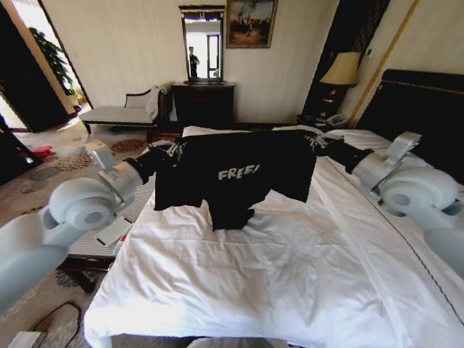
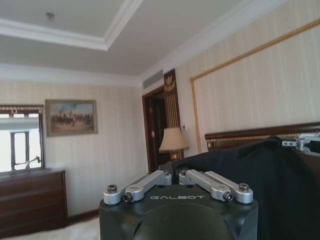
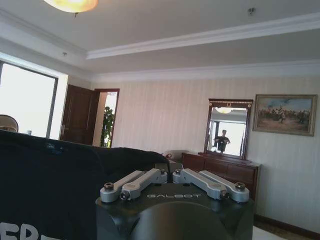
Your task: Fold the clothes on the bed.
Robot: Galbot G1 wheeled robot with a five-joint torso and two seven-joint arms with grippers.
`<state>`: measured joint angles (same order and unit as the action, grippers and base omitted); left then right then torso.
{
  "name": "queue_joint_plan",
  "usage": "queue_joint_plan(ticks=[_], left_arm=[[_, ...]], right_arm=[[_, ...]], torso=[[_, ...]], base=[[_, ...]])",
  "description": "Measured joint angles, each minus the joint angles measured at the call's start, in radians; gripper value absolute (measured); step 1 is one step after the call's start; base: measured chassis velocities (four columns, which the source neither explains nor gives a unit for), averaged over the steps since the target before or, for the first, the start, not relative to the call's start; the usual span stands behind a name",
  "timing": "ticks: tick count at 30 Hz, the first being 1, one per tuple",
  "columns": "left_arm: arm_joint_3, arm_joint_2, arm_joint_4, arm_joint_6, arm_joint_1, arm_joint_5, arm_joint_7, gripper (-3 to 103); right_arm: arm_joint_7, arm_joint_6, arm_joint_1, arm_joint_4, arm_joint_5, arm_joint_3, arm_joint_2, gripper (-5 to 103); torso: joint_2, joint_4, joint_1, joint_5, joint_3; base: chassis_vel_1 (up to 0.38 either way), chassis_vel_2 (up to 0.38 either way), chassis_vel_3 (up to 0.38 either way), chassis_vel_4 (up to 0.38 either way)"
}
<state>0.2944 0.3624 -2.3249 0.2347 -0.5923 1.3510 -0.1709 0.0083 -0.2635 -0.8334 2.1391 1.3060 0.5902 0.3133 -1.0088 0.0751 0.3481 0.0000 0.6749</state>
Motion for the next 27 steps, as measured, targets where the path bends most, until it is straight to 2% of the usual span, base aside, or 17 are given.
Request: queue_joint_plan(ticks=[1,4,5,8,9,13,14,15,18,21,25,26,27], left_arm=[[0.0,0.0,0.0,0.0,0.0,0.0,0.0,1],[0.176,-0.048,-0.059,0.001,-0.117,0.053,-0.002,1],[0.176,-0.048,-0.059,0.001,-0.117,0.053,-0.002,1],[0.371,-0.081,-0.126,0.012,-0.223,0.166,-0.027,1],[0.371,-0.081,-0.126,0.012,-0.223,0.166,-0.027,1],[0.528,-0.104,-0.18,0.031,-0.243,0.31,-0.088,1],[0.558,-0.113,-0.184,0.035,-0.246,0.346,-0.098,1],[0.558,-0.113,-0.184,0.035,-0.246,0.346,-0.098,1],[0.648,-0.141,-0.186,0.045,-0.245,0.465,-0.129,1],[0.7,-0.148,-0.186,0.053,-0.248,0.529,-0.146,1],[0.807,-0.138,-0.183,0.082,-0.273,0.653,-0.187,1],[0.807,-0.138,-0.183,0.082,-0.273,0.653,-0.187,1],[0.827,-0.132,-0.182,0.089,-0.277,0.675,-0.2,1]], right_arm=[[0.0,0.0,0.0,0.0,0.0,0.0,0.0,0],[0.069,-0.068,-0.009,0.057,0.115,0.09,-0.019,0],[0.069,-0.068,-0.009,0.057,0.115,0.09,-0.019,0],[0.2,-0.165,-0.038,0.129,0.336,0.218,-0.028,0],[0.2,-0.165,-0.038,0.129,0.336,0.218,-0.028,0],[0.308,-0.225,-0.06,0.187,0.508,0.355,-0.024,0],[0.327,-0.237,-0.062,0.198,0.536,0.385,-0.029,0],[0.327,-0.237,-0.062,0.198,0.536,0.385,-0.029,0],[0.427,-0.284,-0.053,0.234,0.654,0.463,-0.059,0],[0.487,-0.312,-0.054,0.26,0.699,0.507,-0.068,0],[0.588,-0.384,-0.127,0.312,0.812,0.689,-0.076,0],[0.588,-0.384,-0.127,0.312,0.812,0.689,-0.076,0],[0.626,-0.41,-0.152,0.329,0.853,0.739,-0.079,0]], torso=[[0.0,0.0,0.0,0.0,0.0],[0.0,0.0001,0.0,-0.0001,0.0],[0.0,0.0001,0.0,-0.0001,0.0],[0.0,-0.0002,0.0,-0.0002,0.0],[0.0,-0.0002,0.0,-0.0002,0.0],[0.0,0.0001,0.0,-0.0001,0.0],[0.0,0.0001,0.0,0.0001,0.0],[0.0,0.0001,0.0,0.0001,0.0],[0.0,0.0003,0.0,0.0001,0.0],[0.0,0.0001,0.0,0.0001,0.0],[0.0,-0.0001,0.0,-0.0002,0.0],[0.0,-0.0001,0.0,-0.0002,0.0],[0.0,0.0002,0.0,-0.0003,0.0]], base=[[0.0,0.0,0.0,0.0],[0.0,0.0,0.0,0.0],[0.0,0.0,0.0,0.0],[0.0,0.0,0.0,0.0],[0.0,0.0,0.0,0.0],[0.0,0.0,0.0,0.0],[0.0,0.0,0.0,0.0],[0.0,0.0,0.0,0.0],[0.0,0.0,0.0,0.0],[0.0,0.0,0.0,0.0],[0.0,0.0,0.0,0.0],[0.0,0.0,0.0,0.0],[0.0,0.0,0.0,0.0]])
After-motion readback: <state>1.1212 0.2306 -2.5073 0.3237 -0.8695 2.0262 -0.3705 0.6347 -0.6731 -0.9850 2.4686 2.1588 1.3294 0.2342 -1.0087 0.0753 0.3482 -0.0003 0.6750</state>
